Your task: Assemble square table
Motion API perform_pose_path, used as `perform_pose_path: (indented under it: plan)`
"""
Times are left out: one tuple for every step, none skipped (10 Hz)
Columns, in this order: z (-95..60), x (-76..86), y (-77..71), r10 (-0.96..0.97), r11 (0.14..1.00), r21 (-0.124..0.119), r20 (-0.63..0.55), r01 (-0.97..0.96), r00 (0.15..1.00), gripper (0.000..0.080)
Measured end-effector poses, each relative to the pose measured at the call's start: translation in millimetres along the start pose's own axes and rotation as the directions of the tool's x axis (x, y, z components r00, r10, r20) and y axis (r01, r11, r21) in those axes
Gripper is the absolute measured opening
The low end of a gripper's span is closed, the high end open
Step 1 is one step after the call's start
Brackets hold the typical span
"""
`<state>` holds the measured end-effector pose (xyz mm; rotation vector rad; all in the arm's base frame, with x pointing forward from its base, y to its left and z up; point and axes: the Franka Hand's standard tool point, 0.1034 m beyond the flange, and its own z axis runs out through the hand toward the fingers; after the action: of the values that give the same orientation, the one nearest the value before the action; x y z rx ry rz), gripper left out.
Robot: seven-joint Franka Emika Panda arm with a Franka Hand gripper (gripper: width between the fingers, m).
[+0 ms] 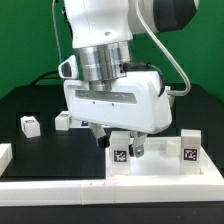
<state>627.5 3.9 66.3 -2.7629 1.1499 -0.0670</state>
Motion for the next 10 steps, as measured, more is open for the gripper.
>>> perform_pose_path:
  plan:
    - [-1.1,-2.1,-2.4,-0.226,0.974,-0.027,-0.007,0.226,0.974,0.0649]
    - [-1.6,-1.8,-5.3,-0.532,0.846,-0.049,-0.01,0.531,0.846,0.0649]
    - [-1.5,-1.6,-5.0,-0.586,0.809,-0.054,-0.007,0.585,0.81,0.0649]
    - [-1.1,-1.6,-4.7,-0.566,0.824,-0.054,-0.007,0.564,0.825,0.0599]
    - [-0.8,-1.7,-4.6,-0.543,0.839,-0.054,-0.008,0.542,0.84,0.0599]
    - [-0.5,-1.8,-4.4,-0.523,0.851,-0.054,-0.009,0.522,0.852,0.0421]
    - [-0.2,-1.7,-4.1,-0.457,0.889,-0.054,-0.013,0.455,0.89,0.0421]
    - [-0.2,-1.2,-3.5,-0.394,0.918,-0.054,-0.017,0.393,0.919,0.0293]
    - [-0.2,-1.0,-3.3,-0.358,0.933,-0.053,-0.019,0.357,0.933,0.0294]
    - [-0.5,-0.3,-2.6,-0.238,0.97,-0.052,-0.022,0.236,0.971,0.0294]
